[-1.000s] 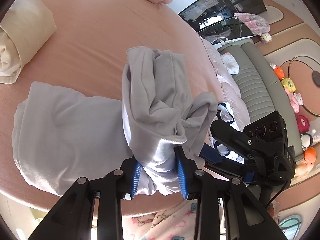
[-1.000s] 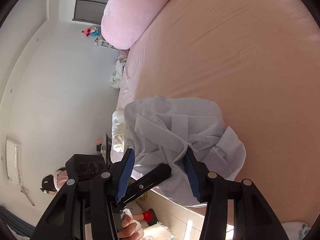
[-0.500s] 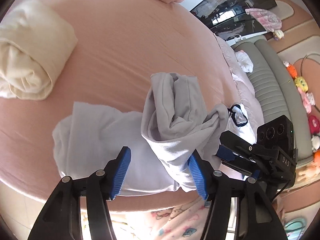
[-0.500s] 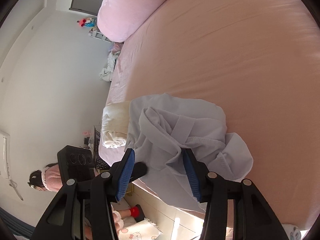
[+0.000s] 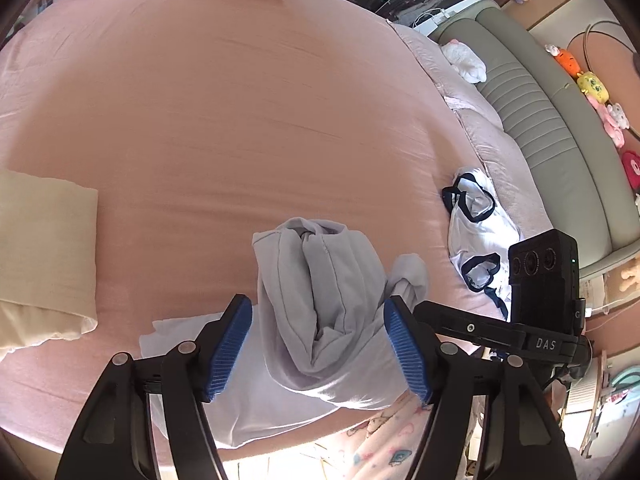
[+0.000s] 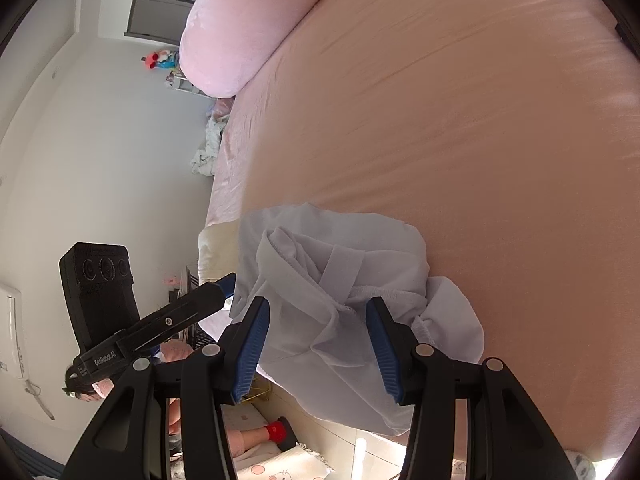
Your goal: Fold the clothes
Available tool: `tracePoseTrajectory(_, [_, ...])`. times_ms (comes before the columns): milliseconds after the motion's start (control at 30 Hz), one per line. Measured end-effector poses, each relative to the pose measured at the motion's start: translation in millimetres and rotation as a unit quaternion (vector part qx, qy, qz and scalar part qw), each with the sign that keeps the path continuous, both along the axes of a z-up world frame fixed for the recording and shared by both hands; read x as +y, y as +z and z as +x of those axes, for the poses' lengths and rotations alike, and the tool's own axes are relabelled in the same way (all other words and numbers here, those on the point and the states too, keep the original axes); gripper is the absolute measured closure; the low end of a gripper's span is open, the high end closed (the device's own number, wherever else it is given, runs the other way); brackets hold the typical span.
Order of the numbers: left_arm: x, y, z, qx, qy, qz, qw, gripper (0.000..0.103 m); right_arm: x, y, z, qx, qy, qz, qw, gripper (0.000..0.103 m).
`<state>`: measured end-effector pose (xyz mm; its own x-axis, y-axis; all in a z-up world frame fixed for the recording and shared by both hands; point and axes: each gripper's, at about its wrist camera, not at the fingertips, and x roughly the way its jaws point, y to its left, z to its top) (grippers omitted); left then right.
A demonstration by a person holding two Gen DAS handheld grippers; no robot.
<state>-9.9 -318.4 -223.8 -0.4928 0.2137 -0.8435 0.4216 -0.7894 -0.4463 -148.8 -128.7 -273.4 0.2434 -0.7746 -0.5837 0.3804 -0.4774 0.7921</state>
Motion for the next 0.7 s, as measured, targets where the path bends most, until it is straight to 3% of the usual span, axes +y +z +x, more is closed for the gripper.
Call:
tracePoseTrajectory(167, [3.4,-18.2,-17.5,-0.037,-0.028,0.014,0.9988,0.036,1.4,9.5,0.7,0.045,0.015,0.022,0.999,0.049])
tracePoseTrajectory(267, [2.2,-25.5,-17.3,-0.029,-0.019,0.041,0.9986,0.036,-3.4,20.2,10.3,0.094,0.035,0.027,0.995,0.049])
tracePoseTrajectory(467, [2.4,-29.6,-10.4,-0.014,-0.009,0.043,0.9990,0.038,-18.4,23.9,20.9,0.158,0.067,0.061,0.983,0.050])
tracePoseTrajectory(533, [2.0,-28.7,-8.2,-0.005,-0.009,0.039,0.9992,0.044,-23.5,23.3,23.2,0.172,0.077,0.071,0.980,0.064])
tracePoseTrajectory(600, [2.0,-30.1,-7.3,-0.007,-0.009,0.038,0.9992,0.049,-28.6,22.7,25.6,0.186,0.086,0.080,0.976,0.084])
tracePoseTrajectory(700, [3.9,-36.5,-8.7,-0.011,-0.007,0.056,0.9983,0.061,-32.7,19.7,25.6,0.192,0.096,0.093,0.972,0.086])
